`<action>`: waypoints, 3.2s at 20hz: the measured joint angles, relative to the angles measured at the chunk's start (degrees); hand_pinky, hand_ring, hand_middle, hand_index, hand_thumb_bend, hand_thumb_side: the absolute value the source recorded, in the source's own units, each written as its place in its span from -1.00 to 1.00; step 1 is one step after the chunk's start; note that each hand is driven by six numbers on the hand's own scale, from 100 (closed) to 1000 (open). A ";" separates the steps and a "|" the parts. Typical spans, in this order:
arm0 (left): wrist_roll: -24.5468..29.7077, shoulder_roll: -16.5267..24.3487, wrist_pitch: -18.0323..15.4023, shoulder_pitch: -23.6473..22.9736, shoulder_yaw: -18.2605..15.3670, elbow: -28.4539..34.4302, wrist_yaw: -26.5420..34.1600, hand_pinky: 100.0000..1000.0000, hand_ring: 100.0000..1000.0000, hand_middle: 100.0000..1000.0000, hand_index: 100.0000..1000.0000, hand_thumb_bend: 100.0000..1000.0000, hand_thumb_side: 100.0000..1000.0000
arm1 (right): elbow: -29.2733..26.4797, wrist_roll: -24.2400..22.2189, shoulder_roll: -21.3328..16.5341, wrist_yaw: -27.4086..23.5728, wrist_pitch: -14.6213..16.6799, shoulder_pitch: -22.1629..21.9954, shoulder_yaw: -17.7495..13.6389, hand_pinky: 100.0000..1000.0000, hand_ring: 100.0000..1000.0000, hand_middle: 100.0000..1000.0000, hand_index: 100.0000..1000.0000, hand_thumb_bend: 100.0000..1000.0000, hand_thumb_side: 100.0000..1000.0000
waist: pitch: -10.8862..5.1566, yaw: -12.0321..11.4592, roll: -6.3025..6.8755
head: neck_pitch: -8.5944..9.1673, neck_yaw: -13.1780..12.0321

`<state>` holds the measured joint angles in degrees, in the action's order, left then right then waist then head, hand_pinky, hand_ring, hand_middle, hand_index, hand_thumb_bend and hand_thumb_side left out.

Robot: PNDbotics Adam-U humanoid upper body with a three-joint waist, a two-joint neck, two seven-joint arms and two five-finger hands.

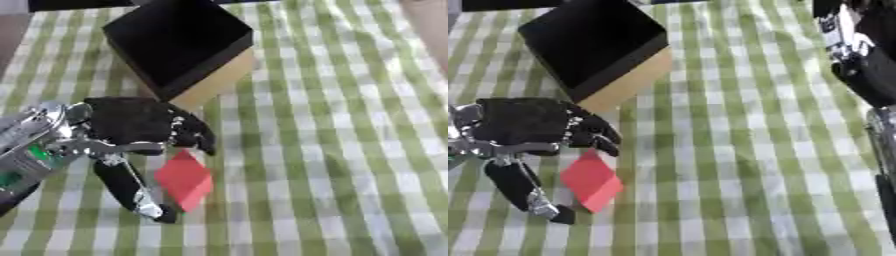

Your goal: Pick up objects on the table and place them in the box.

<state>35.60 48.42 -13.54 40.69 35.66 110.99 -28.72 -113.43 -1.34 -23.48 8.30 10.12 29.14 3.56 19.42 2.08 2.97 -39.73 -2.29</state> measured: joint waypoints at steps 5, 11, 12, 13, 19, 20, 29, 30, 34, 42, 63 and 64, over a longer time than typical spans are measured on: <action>4.59 0.00 1.64 0.23 -1.64 1.16 1.19 0.56 0.77 0.62 0.76 -0.04 0.08 | 0.00 0.14 0.00 -0.10 -0.14 -0.36 0.00 0.56 0.56 -0.07 0.34 -1.00 0.36 | 0.04 -0.01 0.08 | 0.06 0.41; 10.28 -0.95 4.25 0.89 -2.89 1.26 0.48 0.56 0.76 0.60 0.75 -0.14 0.08 | 0.00 0.20 0.00 -0.19 -0.21 -0.44 -0.01 0.56 0.56 -0.07 0.34 -1.00 0.36 | 0.29 0.00 0.00 | 0.50 0.46; 11.25 -1.16 4.56 0.94 -3.08 1.27 0.39 0.55 0.76 0.60 0.75 -0.15 0.09 | 0.00 0.21 0.01 -0.24 -0.23 -0.45 -0.02 0.56 0.56 -0.07 0.34 -1.00 0.36 | 0.34 0.01 -0.06 | 0.51 0.46; 12.22 -1.41 4.90 0.96 -3.25 1.28 0.37 0.55 0.76 0.60 0.75 -0.15 0.09 | 0.00 0.21 0.02 -0.27 -0.25 -0.45 -0.02 0.56 0.56 -0.07 0.34 -1.00 0.36 | 0.35 0.01 -0.12 | 0.51 0.46; 15.83 -2.49 7.03 0.95 -4.20 1.40 0.39 0.54 0.76 0.61 0.76 -0.16 0.09 | 0.00 0.31 0.06 -0.32 -0.35 -0.48 -0.04 0.56 0.56 -0.08 0.34 -1.00 0.36 | 0.43 0.04 -0.26 | 0.66 0.42; 16.00 -2.56 7.23 0.95 -4.23 1.39 0.24 0.54 0.76 0.61 0.76 -0.17 0.08 | 0.00 0.31 0.07 -0.32 -0.35 -0.48 -0.04 0.56 0.56 -0.08 0.34 -1.00 0.37 | 0.46 0.09 -0.28 | 0.74 0.41; 16.34 -4.06 6.50 0.79 -4.09 -1.06 -2.80 0.55 0.78 0.63 0.76 -0.15 0.04 | 0.00 0.24 0.47 -0.38 -0.42 -0.50 -0.06 0.57 0.56 -0.08 0.34 -1.00 0.37 | 0.80 0.37 -0.47 | 0.99 0.38; 16.36 -4.20 6.30 0.76 -4.08 -1.13 -3.09 0.55 0.78 0.63 0.76 -0.15 0.04 | 0.00 0.23 0.48 -0.39 -0.42 -0.51 -0.06 0.56 0.56 -0.08 0.34 -1.00 0.37 | 0.83 0.38 -0.47 | 0.99 0.38; 16.39 -4.56 5.60 0.71 -3.74 -1.92 -4.38 0.56 0.78 0.63 0.75 -0.14 0.03 | 0.00 0.23 0.51 -0.51 -0.43 -0.63 -0.07 0.57 0.56 -0.08 0.34 -1.00 0.37 | 0.91 0.42 -0.47 | 1.01 0.35; 16.33 -5.73 4.09 0.64 -2.70 -4.24 -6.57 0.47 0.67 0.43 0.62 -0.45 -0.02 | 0.00 0.23 0.56 -0.76 -0.43 -0.65 -0.35 0.57 0.56 -0.08 0.34 -1.00 0.37 | 1.03 0.55 -0.59 | 1.04 0.14; 4.54 -4.41 13.05 1.26 -12.46 2.57 1.94 -0.23 -0.02 -0.27 -0.09 -1.00 -0.33 | 0.00 0.41 0.98 -0.73 -0.59 -0.92 -0.76 0.57 0.57 -0.08 0.34 -1.00 0.36 | 1.02 0.25 -0.51 | 1.71 0.69; 3.76 -4.41 13.86 2.05 -13.45 2.60 2.71 -0.24 -0.03 -0.27 -0.09 -1.00 -0.33 | 0.00 0.42 0.98 -0.71 -0.58 -0.91 -0.76 0.57 0.57 -0.08 0.34 -1.00 0.36 | 1.02 0.30 -0.51 | 1.80 0.70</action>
<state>39.36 44.01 0.32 42.73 22.21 113.59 -26.01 -113.43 -0.92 -22.50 7.59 9.54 28.23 2.80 20.44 2.38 2.46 -37.93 -1.59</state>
